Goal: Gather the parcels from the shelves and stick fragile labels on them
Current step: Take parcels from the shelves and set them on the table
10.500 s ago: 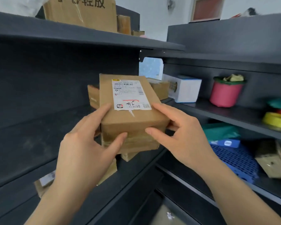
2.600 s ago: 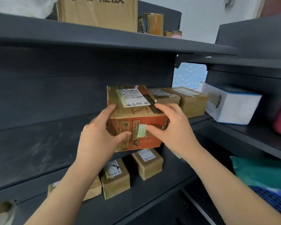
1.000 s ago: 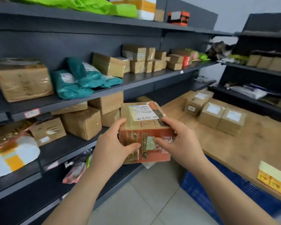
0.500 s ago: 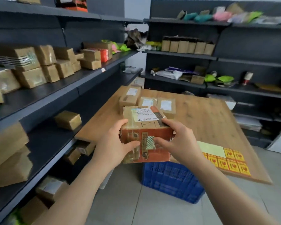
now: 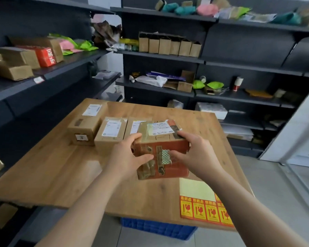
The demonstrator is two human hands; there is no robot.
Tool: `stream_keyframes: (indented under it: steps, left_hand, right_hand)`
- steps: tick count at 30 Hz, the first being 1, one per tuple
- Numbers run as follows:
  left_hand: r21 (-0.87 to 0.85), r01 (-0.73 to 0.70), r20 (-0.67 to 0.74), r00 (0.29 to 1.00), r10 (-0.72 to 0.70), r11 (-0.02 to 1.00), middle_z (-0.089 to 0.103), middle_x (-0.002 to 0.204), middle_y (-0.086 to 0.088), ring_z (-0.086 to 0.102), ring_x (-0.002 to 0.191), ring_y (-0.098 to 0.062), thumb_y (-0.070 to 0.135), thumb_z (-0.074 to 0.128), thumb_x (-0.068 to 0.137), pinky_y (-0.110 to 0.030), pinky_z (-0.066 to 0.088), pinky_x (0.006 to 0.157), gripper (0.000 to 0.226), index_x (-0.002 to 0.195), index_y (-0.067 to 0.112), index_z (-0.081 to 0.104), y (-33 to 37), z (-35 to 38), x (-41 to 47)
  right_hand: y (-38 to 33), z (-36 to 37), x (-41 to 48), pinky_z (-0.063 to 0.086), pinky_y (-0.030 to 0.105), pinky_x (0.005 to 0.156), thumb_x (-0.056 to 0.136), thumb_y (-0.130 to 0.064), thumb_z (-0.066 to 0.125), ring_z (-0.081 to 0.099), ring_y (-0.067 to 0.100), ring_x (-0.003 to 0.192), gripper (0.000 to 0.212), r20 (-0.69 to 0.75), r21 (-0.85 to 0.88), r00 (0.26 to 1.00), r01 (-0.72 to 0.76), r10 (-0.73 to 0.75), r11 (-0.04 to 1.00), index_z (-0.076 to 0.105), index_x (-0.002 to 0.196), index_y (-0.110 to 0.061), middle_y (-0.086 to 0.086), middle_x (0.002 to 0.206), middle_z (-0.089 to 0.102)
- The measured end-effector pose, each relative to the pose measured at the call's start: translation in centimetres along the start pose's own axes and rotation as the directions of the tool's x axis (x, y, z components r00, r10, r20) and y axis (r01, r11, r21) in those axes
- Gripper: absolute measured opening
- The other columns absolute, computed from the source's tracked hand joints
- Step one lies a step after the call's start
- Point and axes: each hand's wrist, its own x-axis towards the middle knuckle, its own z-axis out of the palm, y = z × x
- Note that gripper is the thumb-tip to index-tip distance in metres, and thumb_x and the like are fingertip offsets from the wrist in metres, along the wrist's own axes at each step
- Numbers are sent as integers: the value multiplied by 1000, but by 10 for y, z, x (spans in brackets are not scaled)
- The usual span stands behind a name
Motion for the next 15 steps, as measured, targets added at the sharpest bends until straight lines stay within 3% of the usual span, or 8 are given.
stream_keyframes:
  steps: [4, 15]
  left_hand:
    - [5, 13, 48, 999, -13, 1000, 58, 120, 10, 54, 100, -7, 34, 81, 70, -22, 43, 82, 73, 134, 29, 47, 1, 37, 52]
    - [98, 64, 172, 982, -80, 993, 61, 122, 4, 59, 103, -15, 39, 85, 62, -34, 48, 90, 79, 132, 28, 51, -34, 98, 180]
  right_hand:
    - [41, 1, 42, 51, 36, 93, 76, -32, 74, 58, 11, 106, 64, 21, 0, 999, -41, 41, 999, 51, 134, -22, -5, 125, 60]
    - [118, 51, 141, 50, 34, 93, 74, -29, 74, 57, 12, 105, 63, 94, 13, 973, -214, 212, 977, 52, 133, -20, -4, 123, 59]
